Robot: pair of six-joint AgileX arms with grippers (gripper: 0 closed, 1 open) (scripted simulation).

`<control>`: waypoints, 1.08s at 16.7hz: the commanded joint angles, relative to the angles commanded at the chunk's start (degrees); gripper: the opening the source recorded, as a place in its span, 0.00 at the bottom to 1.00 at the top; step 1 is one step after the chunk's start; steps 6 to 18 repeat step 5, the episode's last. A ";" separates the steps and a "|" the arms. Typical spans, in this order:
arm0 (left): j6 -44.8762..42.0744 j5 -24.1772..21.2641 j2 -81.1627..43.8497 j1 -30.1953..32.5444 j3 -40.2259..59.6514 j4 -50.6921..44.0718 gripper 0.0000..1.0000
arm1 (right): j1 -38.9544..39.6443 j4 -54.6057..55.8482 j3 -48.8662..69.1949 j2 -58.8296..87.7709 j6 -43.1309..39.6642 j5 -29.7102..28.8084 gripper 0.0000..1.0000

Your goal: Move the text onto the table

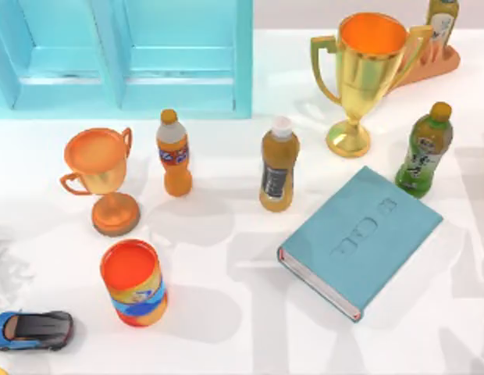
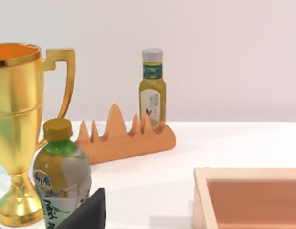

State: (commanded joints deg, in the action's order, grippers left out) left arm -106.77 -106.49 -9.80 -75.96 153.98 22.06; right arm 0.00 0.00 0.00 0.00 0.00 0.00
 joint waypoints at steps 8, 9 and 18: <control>6.29 -5.36 -5.00 3.56 7.86 2.68 1.00 | 0.00 0.00 0.00 0.00 0.00 0.00 1.00; 6.29 -5.36 -5.00 3.56 7.86 2.68 1.00 | 0.00 0.00 0.00 0.00 0.00 0.00 1.00; 6.29 -5.36 -5.00 3.56 7.86 2.68 1.00 | 0.00 0.00 0.00 0.00 0.00 0.00 1.00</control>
